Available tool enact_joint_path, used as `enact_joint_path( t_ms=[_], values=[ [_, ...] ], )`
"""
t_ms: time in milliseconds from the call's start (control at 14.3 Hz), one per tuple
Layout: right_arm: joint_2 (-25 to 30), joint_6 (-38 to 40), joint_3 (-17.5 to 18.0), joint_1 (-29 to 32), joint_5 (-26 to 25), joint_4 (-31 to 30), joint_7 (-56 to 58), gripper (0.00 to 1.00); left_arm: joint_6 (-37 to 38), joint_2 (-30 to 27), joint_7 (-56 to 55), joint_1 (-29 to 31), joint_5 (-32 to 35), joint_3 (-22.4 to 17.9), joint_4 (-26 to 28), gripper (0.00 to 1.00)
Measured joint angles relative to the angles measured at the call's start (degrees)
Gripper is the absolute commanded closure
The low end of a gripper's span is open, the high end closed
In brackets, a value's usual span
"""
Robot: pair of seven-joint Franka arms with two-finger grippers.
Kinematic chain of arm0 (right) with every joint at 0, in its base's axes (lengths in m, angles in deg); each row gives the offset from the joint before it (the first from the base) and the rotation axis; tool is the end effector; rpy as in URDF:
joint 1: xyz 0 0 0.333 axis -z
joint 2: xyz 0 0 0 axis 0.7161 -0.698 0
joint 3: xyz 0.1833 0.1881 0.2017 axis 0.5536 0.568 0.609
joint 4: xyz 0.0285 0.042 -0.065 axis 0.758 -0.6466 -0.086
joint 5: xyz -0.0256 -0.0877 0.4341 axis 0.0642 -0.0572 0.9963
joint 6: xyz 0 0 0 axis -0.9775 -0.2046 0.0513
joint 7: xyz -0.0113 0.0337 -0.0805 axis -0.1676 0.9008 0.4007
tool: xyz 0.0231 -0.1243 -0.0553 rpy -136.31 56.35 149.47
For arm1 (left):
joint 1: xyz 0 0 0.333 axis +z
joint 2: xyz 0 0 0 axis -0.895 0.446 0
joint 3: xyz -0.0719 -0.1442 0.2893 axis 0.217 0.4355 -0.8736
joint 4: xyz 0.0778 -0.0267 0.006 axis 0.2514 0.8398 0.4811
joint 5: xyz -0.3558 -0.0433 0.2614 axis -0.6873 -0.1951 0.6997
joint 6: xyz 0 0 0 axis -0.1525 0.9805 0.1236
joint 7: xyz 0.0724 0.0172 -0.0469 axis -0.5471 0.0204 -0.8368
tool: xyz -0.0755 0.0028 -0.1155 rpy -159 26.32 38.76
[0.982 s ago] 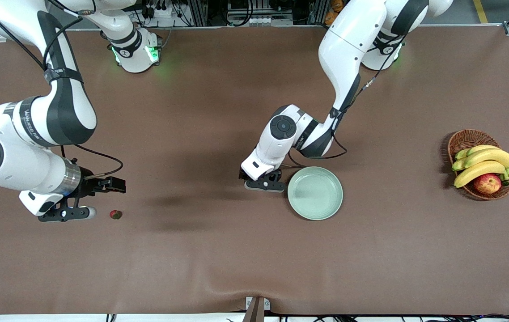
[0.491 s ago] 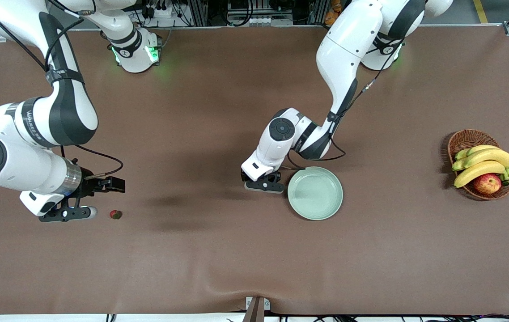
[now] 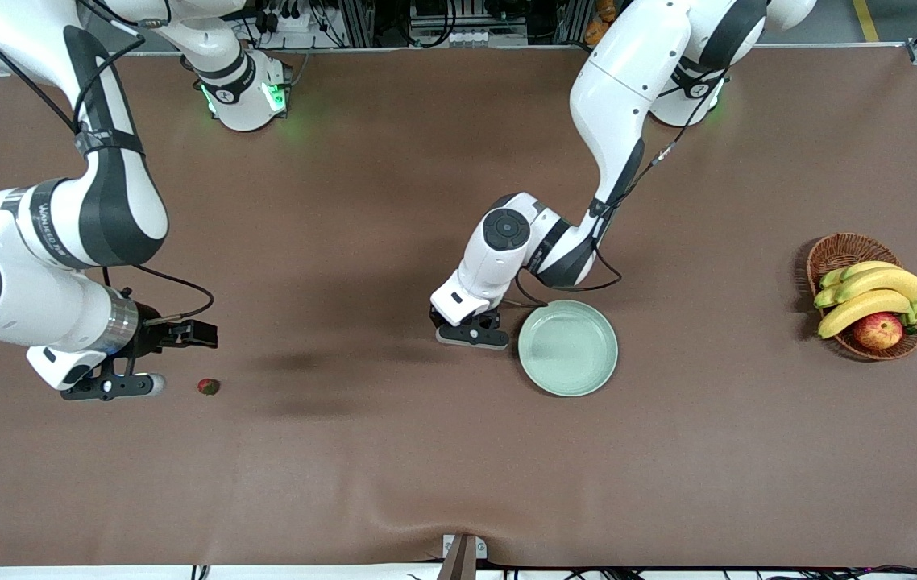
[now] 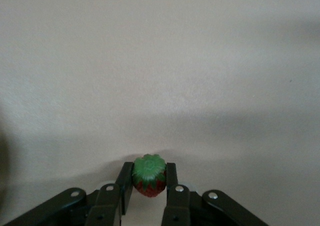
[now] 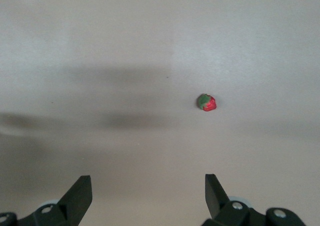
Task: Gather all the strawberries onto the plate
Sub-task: 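Grasp the strawberry with the left gripper while the right gripper grasps another, then release the strawberry onto the plate while the right gripper lifts another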
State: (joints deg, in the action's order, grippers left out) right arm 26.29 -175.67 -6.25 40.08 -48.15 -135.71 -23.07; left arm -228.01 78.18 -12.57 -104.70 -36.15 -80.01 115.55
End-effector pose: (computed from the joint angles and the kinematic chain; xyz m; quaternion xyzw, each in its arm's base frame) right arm 0.7323 0.0800 0.3826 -0.9985 -0.0247 0.0379 0.0312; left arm 0.5979 -0.5440 0.1512 0.9868 -0.0301 0.1032 0.1210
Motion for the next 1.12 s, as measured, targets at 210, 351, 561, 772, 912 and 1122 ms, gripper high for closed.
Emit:
enact_joint_path(
  t_ms=[210, 351, 561, 772, 912, 1122],
  values=[
    [-1.4, -4.5, 0.0, 1.3, -1.0, -0.3, 0.1, 0.0, 5.1, -2.8, 3.0, 1.8, 0.0, -0.7, -0.4, 0.98],
    [-2.8, -7.1, 0.0, 2.5, -1.7, -0.4, 1.7, 0.0, 9.1, -4.8, 6.2, 4.8, 0.0, -0.8, -0.4, 0.98],
    [-4.0, -7.8, 0.0, 4.1, -1.8, -0.4, 6.3, 0.0, 13.1, -6.2, 10.7, 9.0, 0.0, -0.8, 0.5, 0.98],
    [-6.7, -11.5, 0.0, 4.6, -1.9, -0.5, 10.2, 0.0, 14.1, -7.6, 15.1, 12.0, 0.0, -0.9, 3.9, 0.97],
    [-9.6, -16.6, 0.0, 4.8, -2.0, -0.5, 14.3, 0.0, 14.1, -8.2, 17.6, 13.7, 0.0, -0.9, 6.3, 0.97],
    [-12.9, -19.3, 0.0, 5.7, -2.0, -0.5, 24.8, 0.0, 14.1, -8.4, 19.6, 15.2, 0.0, -0.9, 8.8, 0.96]
  ],
)
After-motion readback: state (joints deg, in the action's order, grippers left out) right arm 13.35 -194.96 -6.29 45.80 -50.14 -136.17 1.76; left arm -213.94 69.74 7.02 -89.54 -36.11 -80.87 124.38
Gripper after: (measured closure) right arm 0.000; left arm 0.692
